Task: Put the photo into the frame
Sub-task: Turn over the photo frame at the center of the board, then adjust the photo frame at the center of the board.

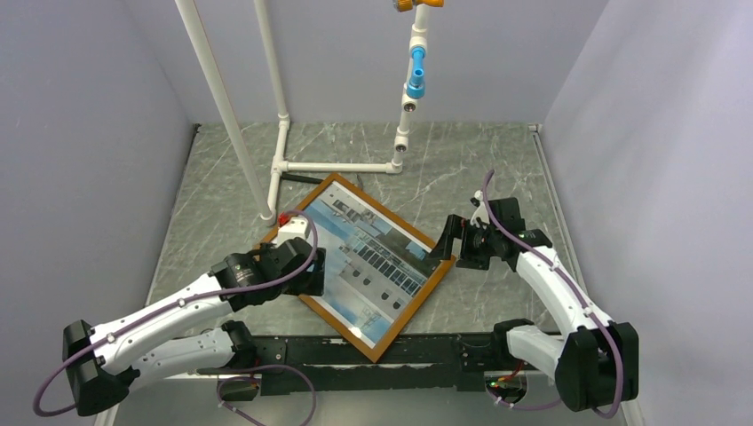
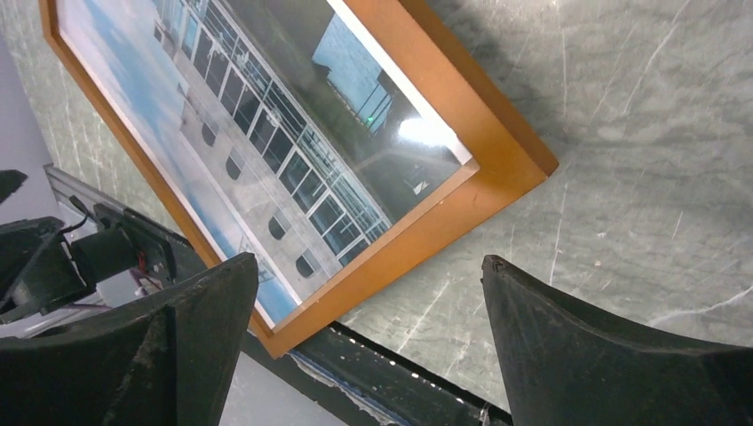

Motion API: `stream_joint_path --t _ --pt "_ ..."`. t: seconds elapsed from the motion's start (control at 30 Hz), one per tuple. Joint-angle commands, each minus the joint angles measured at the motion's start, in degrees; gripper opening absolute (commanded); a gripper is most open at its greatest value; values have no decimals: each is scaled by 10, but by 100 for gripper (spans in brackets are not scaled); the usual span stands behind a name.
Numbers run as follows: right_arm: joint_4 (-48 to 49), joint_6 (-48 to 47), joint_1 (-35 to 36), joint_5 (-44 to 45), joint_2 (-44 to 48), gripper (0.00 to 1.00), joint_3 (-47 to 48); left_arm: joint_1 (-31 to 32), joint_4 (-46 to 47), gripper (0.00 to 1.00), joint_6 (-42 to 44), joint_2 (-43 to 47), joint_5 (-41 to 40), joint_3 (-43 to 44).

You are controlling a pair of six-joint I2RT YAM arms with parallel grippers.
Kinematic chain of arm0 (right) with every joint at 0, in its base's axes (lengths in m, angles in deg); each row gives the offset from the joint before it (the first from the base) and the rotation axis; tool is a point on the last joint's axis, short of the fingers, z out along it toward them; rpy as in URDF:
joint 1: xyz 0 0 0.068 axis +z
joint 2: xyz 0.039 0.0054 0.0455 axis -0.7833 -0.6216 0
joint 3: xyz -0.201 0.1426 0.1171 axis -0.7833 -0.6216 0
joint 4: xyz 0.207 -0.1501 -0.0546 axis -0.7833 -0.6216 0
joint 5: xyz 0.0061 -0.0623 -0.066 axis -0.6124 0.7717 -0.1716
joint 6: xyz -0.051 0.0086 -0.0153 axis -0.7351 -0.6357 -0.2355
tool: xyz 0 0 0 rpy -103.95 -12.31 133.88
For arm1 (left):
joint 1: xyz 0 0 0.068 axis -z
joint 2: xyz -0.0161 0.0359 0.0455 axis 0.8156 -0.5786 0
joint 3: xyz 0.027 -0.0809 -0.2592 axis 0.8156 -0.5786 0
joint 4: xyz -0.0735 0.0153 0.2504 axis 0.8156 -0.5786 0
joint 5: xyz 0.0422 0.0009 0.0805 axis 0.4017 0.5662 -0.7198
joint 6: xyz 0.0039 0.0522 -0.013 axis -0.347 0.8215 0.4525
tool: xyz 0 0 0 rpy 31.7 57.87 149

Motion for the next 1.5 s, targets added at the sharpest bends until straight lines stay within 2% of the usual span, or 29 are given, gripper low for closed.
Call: stream_joint_path --t 0.0,0.33,0.63,0.8,0.93,1.1,1.23,1.47 --pt "16 -9 1 8 -27 99 46 -20 9 99 -58 22 47 -33" --pt "66 -29 1 10 -163 100 115 -117 48 99 -135 49 147 -140" --pt "130 -23 4 -25 -287 100 162 -199 185 99 -164 101 230 -247" --pt "147 -24 26 -43 -333 98 176 -229 217 92 -191 112 231 -277" --pt "150 -31 68 -17 -342 90 165 -239 245 83 -211 111 235 -301" --pt "168 -23 87 8 -328 57 116 -241 278 72 -225 99 238 -325" --pt "184 -19 91 25 -297 46 70 -241 277 60 -219 90 238 -319" --pt "190 9 103 26 -228 37 10 -240 271 47 -199 127 246 -295"
